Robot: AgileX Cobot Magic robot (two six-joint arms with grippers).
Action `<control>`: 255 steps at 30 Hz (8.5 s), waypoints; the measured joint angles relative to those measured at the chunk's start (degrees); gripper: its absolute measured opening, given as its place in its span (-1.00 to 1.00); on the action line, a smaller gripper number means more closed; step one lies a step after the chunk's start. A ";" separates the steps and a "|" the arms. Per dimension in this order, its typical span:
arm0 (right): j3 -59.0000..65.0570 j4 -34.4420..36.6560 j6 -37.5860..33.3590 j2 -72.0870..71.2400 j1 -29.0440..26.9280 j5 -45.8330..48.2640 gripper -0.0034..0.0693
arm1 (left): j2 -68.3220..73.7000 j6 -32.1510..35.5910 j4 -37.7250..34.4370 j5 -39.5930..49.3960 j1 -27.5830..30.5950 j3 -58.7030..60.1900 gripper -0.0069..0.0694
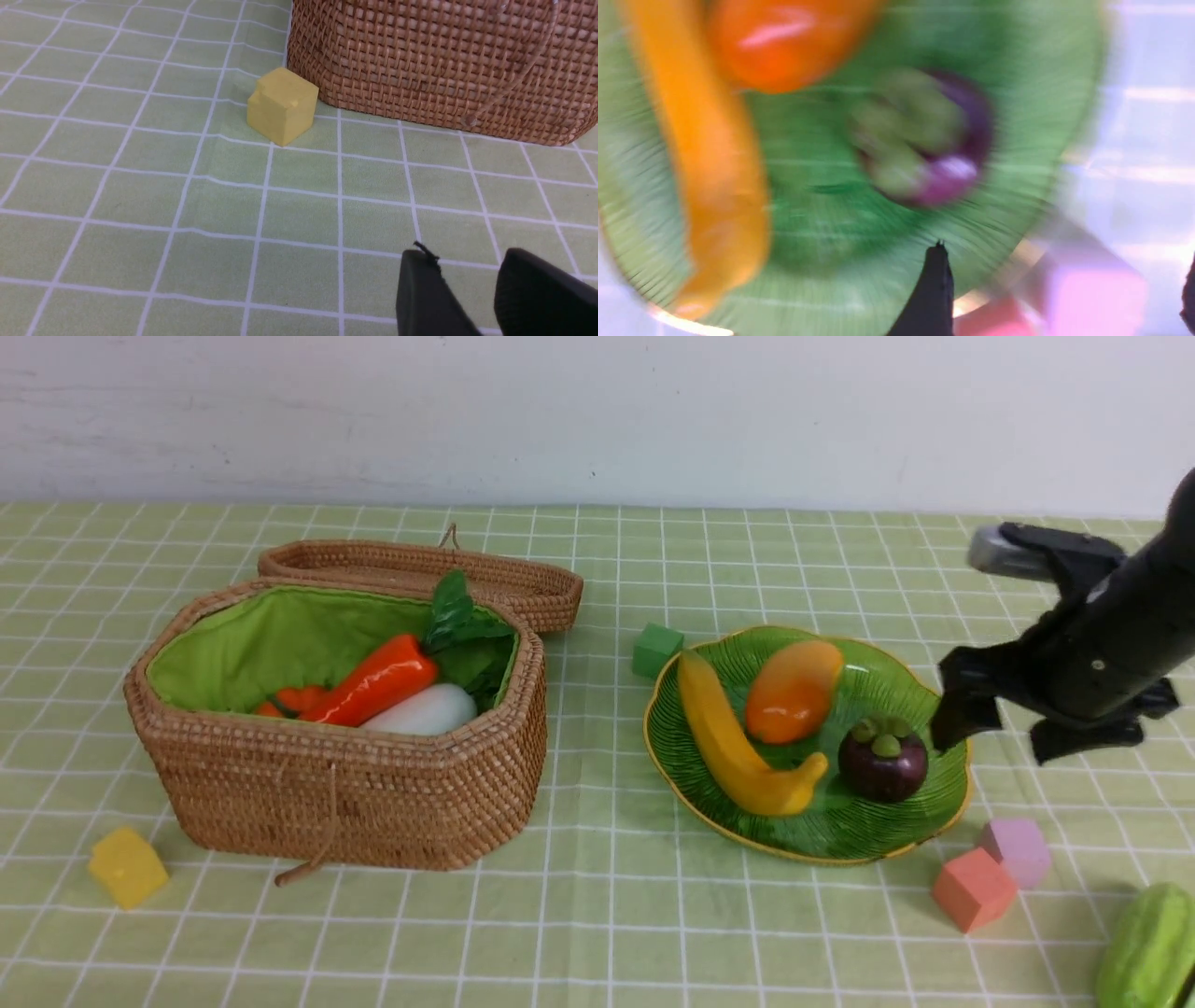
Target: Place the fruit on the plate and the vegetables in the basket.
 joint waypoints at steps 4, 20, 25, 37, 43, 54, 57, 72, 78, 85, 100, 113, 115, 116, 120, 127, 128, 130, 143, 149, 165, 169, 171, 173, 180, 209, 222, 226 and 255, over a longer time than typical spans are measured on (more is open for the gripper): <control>4.97 -9.42 16.30 -7.98 -0.12 -0.66 0.84 | 0.00 0.00 0.00 0.00 0.00 0.00 -0.21; 31.71 -27.02 43.16 -19.79 -0.12 -7.49 0.76 | 0.00 0.00 0.00 0.00 0.00 0.00 -0.20; 33.30 -25.20 45.40 -11.48 -0.12 -14.28 0.71 | 0.00 0.00 0.00 0.00 0.00 0.00 -0.20; 33.18 -20.95 45.41 -7.63 -0.19 -17.39 0.35 | 0.00 0.00 0.05 0.00 0.00 0.00 -0.20; 31.18 -22.05 45.59 -19.52 -0.01 -23.69 0.35 | 0.00 0.00 0.11 0.00 0.00 0.00 -0.20; 13.01 -40.70 45.85 -22.28 23.38 -60.06 0.35 | 0.00 0.00 0.16 0.00 0.00 0.00 -0.20; 4.11 -52.06 48.46 -16.78 30.71 -56.16 0.35 | 0.00 0.00 0.16 0.00 0.00 0.00 -0.20; -27.69 -75.31 60.64 12.64 46.30 -44.64 0.35 | 0.00 0.00 0.16 0.00 0.00 0.00 -0.19; -28.48 -70.95 60.37 13.29 45.66 -39.60 0.35 | 0.00 0.00 0.16 0.00 0.00 0.00 -0.19; -31.22 -47.42 38.00 13.29 45.25 -19.97 0.35 | 0.00 0.00 0.16 0.00 0.00 0.00 -0.19; -49.80 15.70 -30.49 25.17 42.48 -4.98 0.35 | 0.00 0.00 0.16 0.00 0.00 0.00 -0.19; -55.47 16.80 -24.51 37.30 41.67 -16.00 0.44 | 0.00 0.00 0.16 0.00 0.00 0.00 -0.19; -55.47 16.80 -23.12 37.41 41.67 -16.09 0.67 | 0.00 0.00 0.16 0.00 0.00 0.00 -0.19; -55.58 16.80 -22.19 37.41 41.67 -16.24 0.81 | 0.00 0.00 0.16 0.00 0.00 0.00 -0.19; -55.72 16.80 -20.82 37.41 41.54 -17.42 0.94 | 0.00 0.00 0.16 0.00 0.00 0.00 -0.19; -55.72 14.34 -20.42 34.19 40.84 -9.66 0.75 | 0.00 0.00 0.16 0.00 0.00 0.00 -0.19; -55.72 13.55 -20.42 32.96 40.60 -7.47 0.69 | 0.00 0.00 0.16 0.00 0.00 0.00 -0.19; -55.72 10.29 -20.20 28.97 39.49 -1.86 0.50 | 0.00 0.00 0.16 0.00 0.00 0.00 -0.19; -53.64 -15.88 -0.82 3.37 29.85 23.57 -0.95 | 0.00 0.00 0.16 0.00 0.00 0.00 -0.19; -36.79 -18.98 0.55 -12.60 29.54 23.97 -0.96 | 0.00 0.00 0.16 0.00 0.00 0.00 -0.19; 20.65 -19.10 6.43 -58.13 29.54 17.60 -0.96 | 0.00 0.00 0.16 0.00 0.00 0.00 -0.19; 25.03 -17.28 6.61 -64.99 29.54 17.64 -0.95 | 0.00 0.00 0.16 0.00 0.00 0.00 -0.19; 26.66 -15.73 6.61 -69.50 29.54 17.84 -0.95 | 0.00 0.00 0.16 0.00 0.00 0.00 -0.19; 27.44 -14.56 6.61 -72.72 29.54 18.51 -0.95 | 0.00 0.00 0.16 0.00 0.00 0.00 -0.19; 28.22 -13.28 6.61 -79.61 29.54 20.73 -0.93 | 0.00 0.00 0.16 0.00 0.00 0.00 -0.19; 60.86 -19.14 5.72 -95.28 -8.01 -20.55 -0.87 | 0.00 0.00 0.16 0.00 0.00 0.00 -0.19; 75.68 -22.68 5.46 -98.67 -9.70 -25.33 -0.84 | 0.00 0.00 0.16 0.00 0.00 0.00 -0.19; 75.68 -22.56 5.46 -98.71 -11.26 -25.33 -0.84 | 0.00 0.00 0.16 0.00 0.00 0.00 -0.19; 75.68 -22.56 5.46 -98.71 -11.32 -25.33 -0.76 | 0.00 0.00 0.16 0.00 0.00 0.00 -0.19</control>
